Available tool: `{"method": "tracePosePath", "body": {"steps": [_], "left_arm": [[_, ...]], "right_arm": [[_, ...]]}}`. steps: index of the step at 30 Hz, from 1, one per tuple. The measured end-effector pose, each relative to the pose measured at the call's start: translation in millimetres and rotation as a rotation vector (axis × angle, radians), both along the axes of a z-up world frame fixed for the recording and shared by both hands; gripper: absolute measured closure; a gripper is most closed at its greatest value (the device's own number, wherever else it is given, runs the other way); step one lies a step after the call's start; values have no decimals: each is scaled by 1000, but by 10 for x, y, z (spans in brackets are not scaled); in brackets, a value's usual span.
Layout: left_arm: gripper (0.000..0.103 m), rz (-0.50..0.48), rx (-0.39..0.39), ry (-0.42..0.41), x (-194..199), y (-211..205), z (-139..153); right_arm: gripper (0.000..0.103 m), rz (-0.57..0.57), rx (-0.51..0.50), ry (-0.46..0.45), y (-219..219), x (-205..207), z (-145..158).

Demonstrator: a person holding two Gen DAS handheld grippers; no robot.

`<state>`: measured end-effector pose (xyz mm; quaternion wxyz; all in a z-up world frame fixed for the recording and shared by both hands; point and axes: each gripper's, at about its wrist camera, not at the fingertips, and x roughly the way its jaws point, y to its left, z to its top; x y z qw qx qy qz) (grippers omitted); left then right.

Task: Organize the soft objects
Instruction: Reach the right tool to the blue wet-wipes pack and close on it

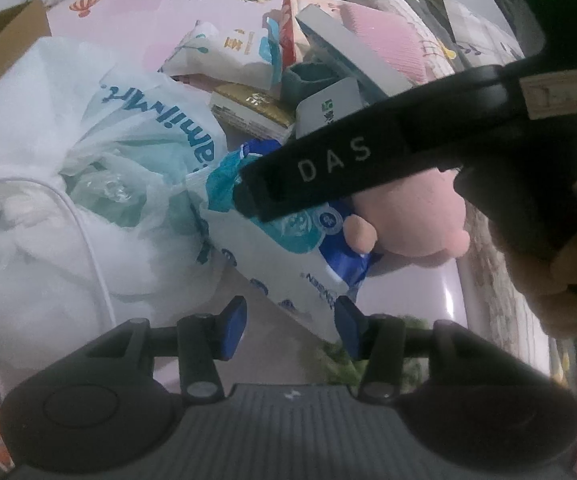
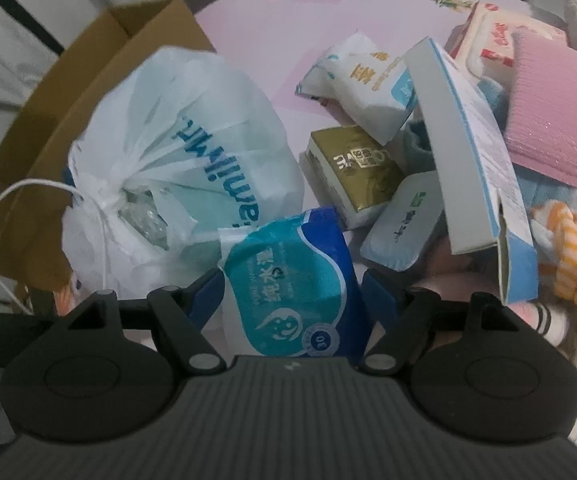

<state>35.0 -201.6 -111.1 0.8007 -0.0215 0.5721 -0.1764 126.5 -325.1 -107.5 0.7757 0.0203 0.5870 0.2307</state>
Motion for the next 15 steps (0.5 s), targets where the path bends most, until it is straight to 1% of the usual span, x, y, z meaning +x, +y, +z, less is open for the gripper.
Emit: {"method": "tracePosePath", "body": {"steps": [1, 3, 4, 9, 13, 14, 15], "left_arm": [[54, -3, -4, 0, 9, -2, -12], [54, -18, -2, -3, 39, -25, -48], [54, -24, -1, -4, 43, -38, -48], [48, -29, -7, -10, 95, -81, -106], [41, -12, -3, -14, 162, -111, -150], [41, -7, -7, -11, 179, -110, -159], [40, -4, -12, -2, 193, -109, -170]], "right_arm": [[23, 16, -6, 13, 16, 25, -15], [15, 47, -8, 36, 56, 82, -46], [14, 69, -12, 53, 82, 113, -73], [2, 155, -35, 122, 216, 244, -225], [2, 181, -46, 182, 274, 286, -400], [4, 184, -38, 192, 268, 279, -420], [9, 184, -26, 196, 254, 255, -423]]}}
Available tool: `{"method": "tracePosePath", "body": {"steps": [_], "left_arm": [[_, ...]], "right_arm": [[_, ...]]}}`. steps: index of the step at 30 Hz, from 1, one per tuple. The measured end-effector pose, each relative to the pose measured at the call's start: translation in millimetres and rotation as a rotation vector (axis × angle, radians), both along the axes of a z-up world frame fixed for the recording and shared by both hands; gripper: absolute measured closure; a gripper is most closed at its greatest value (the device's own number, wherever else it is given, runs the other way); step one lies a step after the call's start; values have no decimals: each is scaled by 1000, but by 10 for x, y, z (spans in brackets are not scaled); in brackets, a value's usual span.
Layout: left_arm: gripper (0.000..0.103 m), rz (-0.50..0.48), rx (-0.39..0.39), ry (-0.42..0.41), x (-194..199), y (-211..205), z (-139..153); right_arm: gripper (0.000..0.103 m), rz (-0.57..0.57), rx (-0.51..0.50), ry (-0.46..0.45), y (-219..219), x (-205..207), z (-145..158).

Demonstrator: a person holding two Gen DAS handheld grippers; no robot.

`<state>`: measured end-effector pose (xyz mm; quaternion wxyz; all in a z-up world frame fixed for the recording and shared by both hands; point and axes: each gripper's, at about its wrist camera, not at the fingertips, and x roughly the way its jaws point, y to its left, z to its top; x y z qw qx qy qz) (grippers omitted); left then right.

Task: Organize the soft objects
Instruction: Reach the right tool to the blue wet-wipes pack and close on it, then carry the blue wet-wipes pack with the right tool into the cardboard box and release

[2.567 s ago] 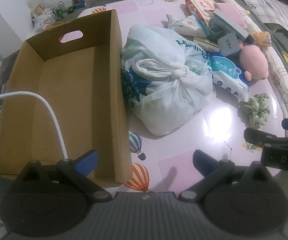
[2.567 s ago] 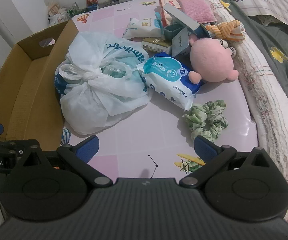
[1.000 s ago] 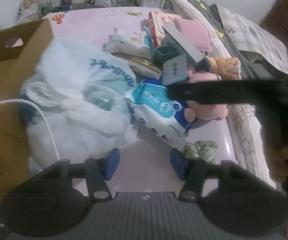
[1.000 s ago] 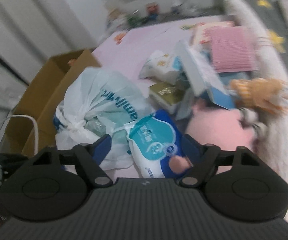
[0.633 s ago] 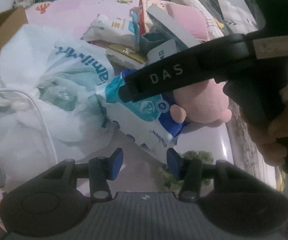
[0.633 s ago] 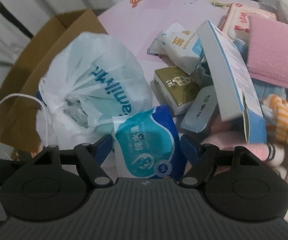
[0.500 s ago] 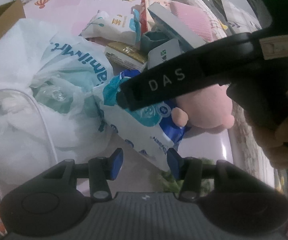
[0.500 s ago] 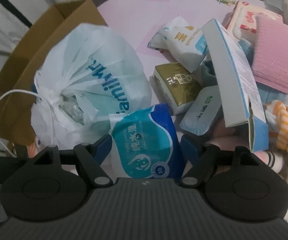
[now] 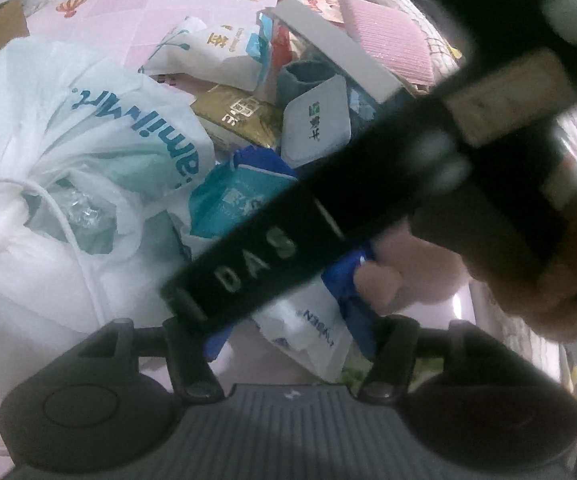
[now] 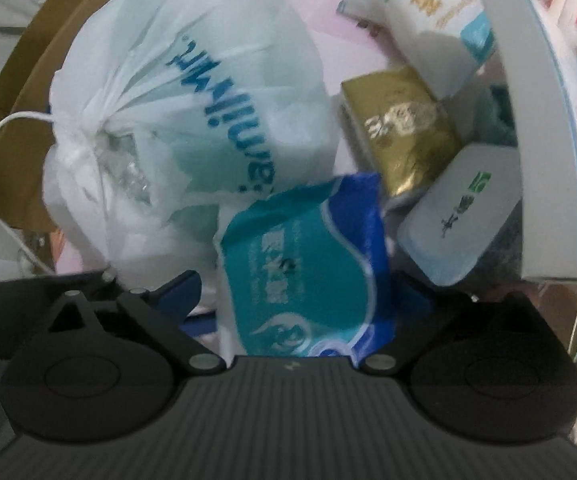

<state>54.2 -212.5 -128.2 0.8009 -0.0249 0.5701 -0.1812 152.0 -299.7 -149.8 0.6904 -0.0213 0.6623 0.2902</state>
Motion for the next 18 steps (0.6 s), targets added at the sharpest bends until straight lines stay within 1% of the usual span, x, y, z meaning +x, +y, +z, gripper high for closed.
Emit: {"method": "tracePosePath", "body": {"steps": [1, 2, 3, 6, 8, 10, 13, 18], "left_arm": [[40, 3, -1, 2, -4, -1, -1], [40, 1, -4, -1, 3, -7, 2], [40, -6, -5, -5, 8, -22, 12], [40, -21, 3, 0, 16, -86, 45], [40, -30, 3, 1, 65, -168, 37], [40, -45, 6, -11, 60, -195, 104], [40, -71, 12, -35, 36, -285, 254], [40, -108, -1, -67, 35, -363, 574]], "right_arm": [[12, 0, 2, -5, -13, -17, 6], [22, -13, 1, -14, -54, -35, 21], [26, -30, 6, -13, -113, -50, 32], [32, -91, 46, 9, -251, -100, 45], [34, -120, 48, 6, -299, -161, 71], [34, -152, 52, -4, -327, -198, 132], [34, -214, 74, -18, -416, -291, 256], [34, -351, 130, -37, -650, -468, 547]]}}
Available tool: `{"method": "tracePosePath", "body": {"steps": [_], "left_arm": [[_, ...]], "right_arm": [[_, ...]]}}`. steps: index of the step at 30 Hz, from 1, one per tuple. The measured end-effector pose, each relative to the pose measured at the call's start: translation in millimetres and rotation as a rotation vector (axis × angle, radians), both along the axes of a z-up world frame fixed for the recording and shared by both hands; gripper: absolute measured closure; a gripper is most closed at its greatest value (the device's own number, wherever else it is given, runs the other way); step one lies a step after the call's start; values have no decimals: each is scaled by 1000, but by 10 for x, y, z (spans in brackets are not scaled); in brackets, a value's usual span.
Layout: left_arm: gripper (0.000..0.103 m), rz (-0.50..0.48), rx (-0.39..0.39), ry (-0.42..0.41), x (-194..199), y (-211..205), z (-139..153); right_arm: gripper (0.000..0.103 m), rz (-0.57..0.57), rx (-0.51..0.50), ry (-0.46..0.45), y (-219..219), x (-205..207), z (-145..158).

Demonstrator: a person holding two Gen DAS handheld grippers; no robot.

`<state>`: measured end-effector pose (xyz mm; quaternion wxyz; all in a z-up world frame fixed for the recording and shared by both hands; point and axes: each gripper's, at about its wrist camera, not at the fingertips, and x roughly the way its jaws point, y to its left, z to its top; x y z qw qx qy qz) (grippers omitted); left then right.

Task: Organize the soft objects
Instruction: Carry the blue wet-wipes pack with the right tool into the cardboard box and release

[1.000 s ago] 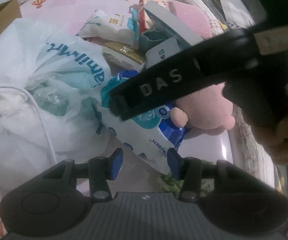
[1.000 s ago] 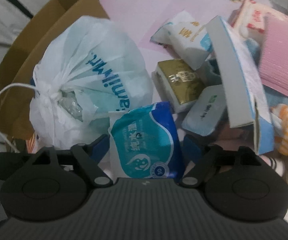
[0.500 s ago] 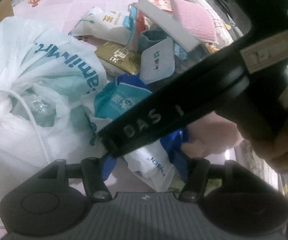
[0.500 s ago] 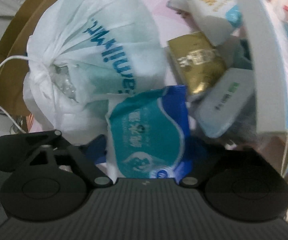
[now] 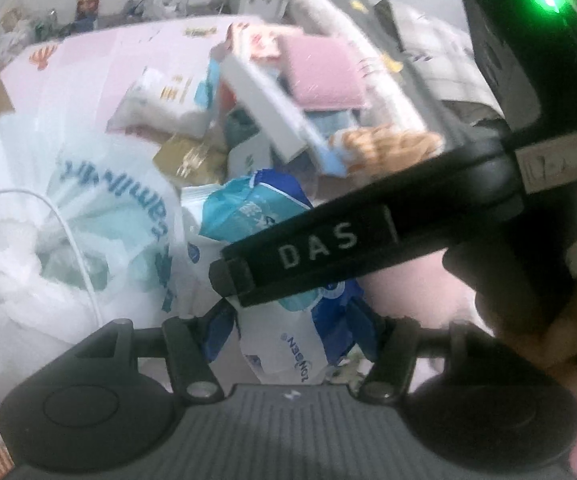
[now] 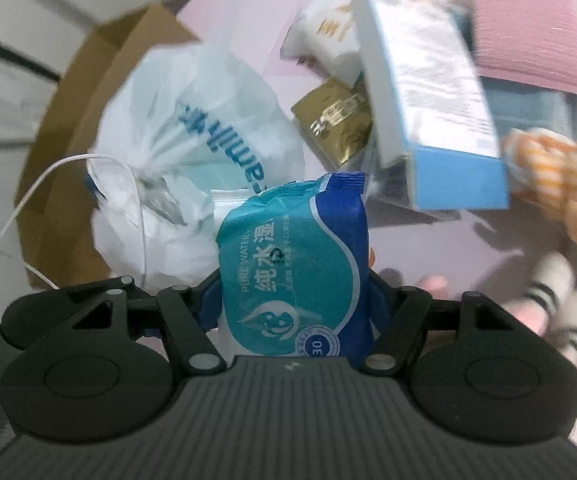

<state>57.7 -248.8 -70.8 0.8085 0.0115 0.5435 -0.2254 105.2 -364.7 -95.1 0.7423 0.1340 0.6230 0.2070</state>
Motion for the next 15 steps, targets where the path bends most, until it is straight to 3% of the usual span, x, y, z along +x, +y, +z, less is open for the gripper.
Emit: {"method": "tracePosePath", "body": {"steps": [8, 15], "left_arm": [[40, -68, 52, -95, 11, 52, 598], [40, -3, 81, -181, 369, 773, 1056]], "right_arm": [[34, -183, 91, -57, -116, -171, 529], [34, -251, 195, -135, 431, 58, 946]]}}
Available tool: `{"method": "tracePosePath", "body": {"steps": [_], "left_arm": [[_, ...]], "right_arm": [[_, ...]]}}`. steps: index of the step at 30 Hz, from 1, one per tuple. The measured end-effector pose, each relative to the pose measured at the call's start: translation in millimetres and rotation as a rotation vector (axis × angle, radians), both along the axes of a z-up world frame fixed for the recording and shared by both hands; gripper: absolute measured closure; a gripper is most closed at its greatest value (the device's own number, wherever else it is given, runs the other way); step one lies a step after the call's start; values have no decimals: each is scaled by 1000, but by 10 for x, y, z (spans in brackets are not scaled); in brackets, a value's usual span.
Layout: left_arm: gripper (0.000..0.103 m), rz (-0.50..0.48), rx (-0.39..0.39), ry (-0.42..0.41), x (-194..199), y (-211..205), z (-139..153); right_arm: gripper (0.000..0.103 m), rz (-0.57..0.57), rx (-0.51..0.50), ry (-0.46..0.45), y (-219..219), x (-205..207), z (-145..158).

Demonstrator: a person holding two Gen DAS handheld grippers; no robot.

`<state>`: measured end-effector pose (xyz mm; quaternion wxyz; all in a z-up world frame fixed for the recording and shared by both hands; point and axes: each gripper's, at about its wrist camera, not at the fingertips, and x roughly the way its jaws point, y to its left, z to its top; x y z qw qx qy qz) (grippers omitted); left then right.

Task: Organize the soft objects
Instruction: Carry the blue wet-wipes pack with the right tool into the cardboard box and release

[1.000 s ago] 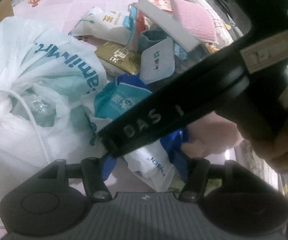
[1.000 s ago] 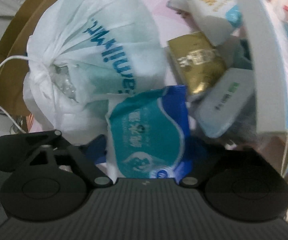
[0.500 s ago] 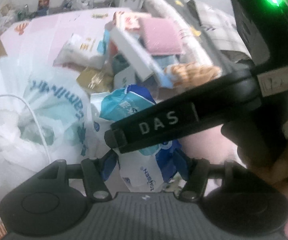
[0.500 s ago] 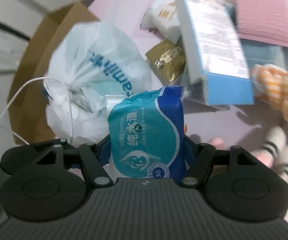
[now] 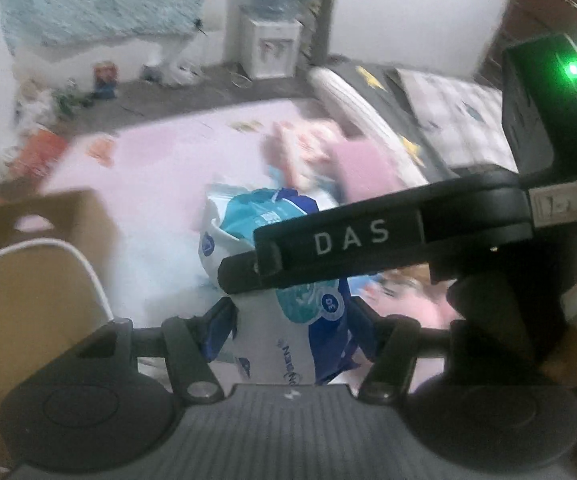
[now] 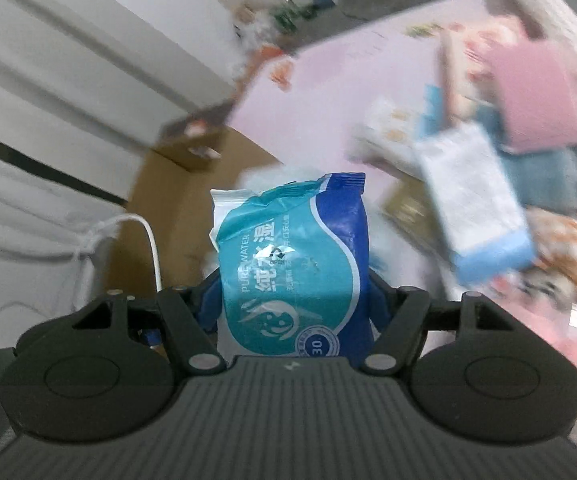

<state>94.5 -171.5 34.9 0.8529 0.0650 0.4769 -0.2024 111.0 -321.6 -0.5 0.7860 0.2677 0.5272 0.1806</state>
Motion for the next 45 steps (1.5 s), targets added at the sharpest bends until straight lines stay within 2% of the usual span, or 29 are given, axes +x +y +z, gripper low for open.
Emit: {"method": "tracePosePath", "body": {"steps": [4, 8, 13, 18, 20, 22, 23, 25, 28, 30, 36, 39, 45], "left_arm": [[38, 31, 61, -55, 212, 543, 184], [37, 63, 117, -71, 569, 1125, 187], [38, 71, 97, -19, 1040, 1800, -36], [39, 28, 63, 22, 1379, 2149, -336], [36, 15, 50, 31, 1142, 2308, -346], [35, 15, 47, 64, 1223, 2384, -535], [34, 10, 38, 93, 1269, 2409, -654], [35, 17, 59, 148, 1346, 2432, -912], [35, 10, 77, 194, 1402, 2437, -1141], [35, 9, 74, 210, 1429, 2437, -1207], [35, -14, 68, 230, 1476, 2283, -1307], [34, -2, 40, 247, 1508, 2265, -1363], [32, 22, -36, 295, 1530, 2368, -1376]], "right_arm": [[34, -13, 64, -41, 619, 302, 135], [34, -19, 145, -39, 1260, 660, 116], [34, -32, 153, 6, 2020, 1144, -130], [34, -72, 96, 43, 2381, 1446, -470], [31, -91, 62, 53, 2435, 1527, -581], [26, -109, 13, 56, 2440, 1610, -694], [28, -123, -11, 57, 2422, 1631, -725], [27, -146, 29, 46, 2336, 1628, -773], [26, -175, 19, 15, 2192, 1524, -716], [26, -203, 63, 13, 2089, 1465, -709], [25, -238, 89, -22, 1912, 1294, -636], [25, -293, 152, -10, 1777, 1174, -666], [25, -389, 177, -7, 1588, 927, -711]]}}
